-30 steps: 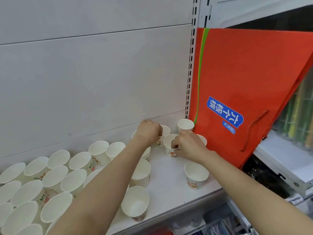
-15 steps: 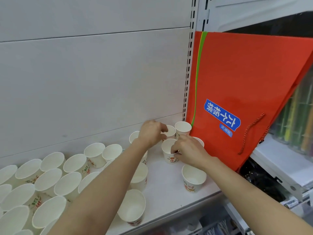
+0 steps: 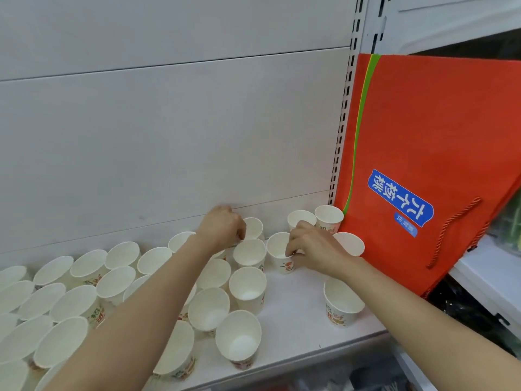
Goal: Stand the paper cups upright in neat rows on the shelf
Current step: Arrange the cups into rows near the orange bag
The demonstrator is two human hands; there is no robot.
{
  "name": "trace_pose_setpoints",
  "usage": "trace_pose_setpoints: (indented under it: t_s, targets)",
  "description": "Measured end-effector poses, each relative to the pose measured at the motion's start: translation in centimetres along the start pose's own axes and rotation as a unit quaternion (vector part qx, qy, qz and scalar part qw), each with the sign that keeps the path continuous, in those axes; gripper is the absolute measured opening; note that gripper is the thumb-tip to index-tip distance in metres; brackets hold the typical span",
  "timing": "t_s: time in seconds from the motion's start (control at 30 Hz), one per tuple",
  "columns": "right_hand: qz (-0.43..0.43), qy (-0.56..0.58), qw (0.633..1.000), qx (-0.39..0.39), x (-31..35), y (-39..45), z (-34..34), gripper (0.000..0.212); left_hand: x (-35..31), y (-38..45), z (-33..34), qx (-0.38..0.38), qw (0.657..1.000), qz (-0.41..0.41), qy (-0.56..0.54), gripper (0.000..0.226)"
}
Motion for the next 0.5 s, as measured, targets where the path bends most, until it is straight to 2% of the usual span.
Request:
trace_pose_setpoints:
  t_s: [0.1,0.27,0.4,0.5]
  targets:
    - [-0.010,-0.025,1.000,-0.001,0.3,1.3,-0.2,0.012,0.5,-0.2,0.8,-0.052,0.998,-0.017,-0.006,0.017]
    - [-0.007,-0.061,0.998,0.006,0.3,2.5,0.3,0.015,0.3,-0.4,0.9,-0.012,0.999,0.028,0.033,0.036]
    - [-0.003,-0.078,0.997,0.001,-0.3,2.4,0.6,0.018,-0.4,0.2,0.4,-0.008,0.997,0.051,0.059,0.019]
    - [0.004,-0.100,0.995,-0.007,-0.7,2.5,0.6,0.025,-0.4,0.1,0.0,0.002,0.994,0.043,0.102,0.017]
Point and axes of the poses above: each hand's wrist, its own y-axis towards the middle knuckle, its own z-axis out of the palm, x = y × z, the point moved 1 cm from there along y, towards the middle knuckle, and after that the axes turned 12 degrees about y, right-handed, at the moved point
